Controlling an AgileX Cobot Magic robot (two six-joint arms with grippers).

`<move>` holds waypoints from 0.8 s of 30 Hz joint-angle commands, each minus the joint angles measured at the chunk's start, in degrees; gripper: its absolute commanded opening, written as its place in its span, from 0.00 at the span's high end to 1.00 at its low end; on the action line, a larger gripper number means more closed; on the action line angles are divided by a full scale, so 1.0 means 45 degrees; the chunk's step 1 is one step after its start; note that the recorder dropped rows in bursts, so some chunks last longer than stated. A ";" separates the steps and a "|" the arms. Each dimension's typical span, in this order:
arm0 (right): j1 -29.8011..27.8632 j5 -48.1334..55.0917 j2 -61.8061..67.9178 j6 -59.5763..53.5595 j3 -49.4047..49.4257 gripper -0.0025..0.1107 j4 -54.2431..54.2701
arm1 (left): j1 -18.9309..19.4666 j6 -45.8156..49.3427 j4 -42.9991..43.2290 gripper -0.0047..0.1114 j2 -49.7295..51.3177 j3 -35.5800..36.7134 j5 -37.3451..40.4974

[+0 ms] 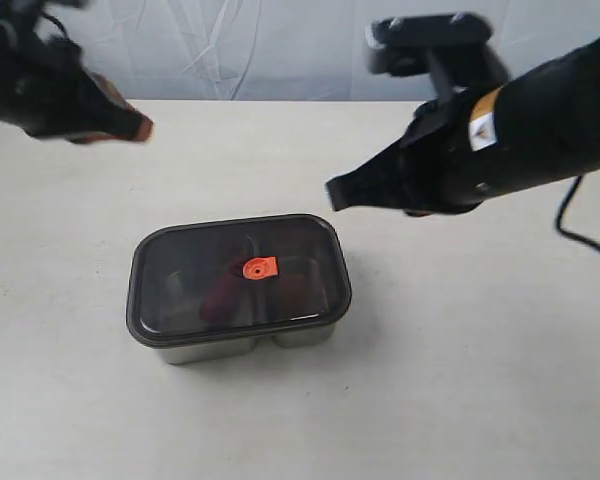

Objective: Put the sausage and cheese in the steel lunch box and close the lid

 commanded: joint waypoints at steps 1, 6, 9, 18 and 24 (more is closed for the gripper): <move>-0.0281 0.0508 -0.1812 0.0005 0.0447 0.98 -0.0242 | -0.0053 -0.1320 0.0932 0.96 -0.4548 0.1756 -0.1855; -0.0251 -0.0569 -0.2317 0.0005 0.2072 0.98 0.0707 | -0.0053 -0.1356 0.0920 0.96 -0.9728 0.4974 -0.1758; -0.0251 -0.0549 -0.2317 0.0005 0.2196 0.98 0.0970 | -0.0053 -0.1322 0.0928 0.96 -1.1471 0.5352 0.0079; -0.0310 -0.0657 -0.2881 0.0005 0.2196 0.98 0.0848 | -0.0053 -0.1322 0.0820 0.96 -1.3161 0.5352 0.1197; -0.4134 -0.0689 -0.5284 0.0017 0.2196 0.98 0.2312 | -0.0053 -0.1322 0.0796 0.96 -1.3255 0.5352 0.1197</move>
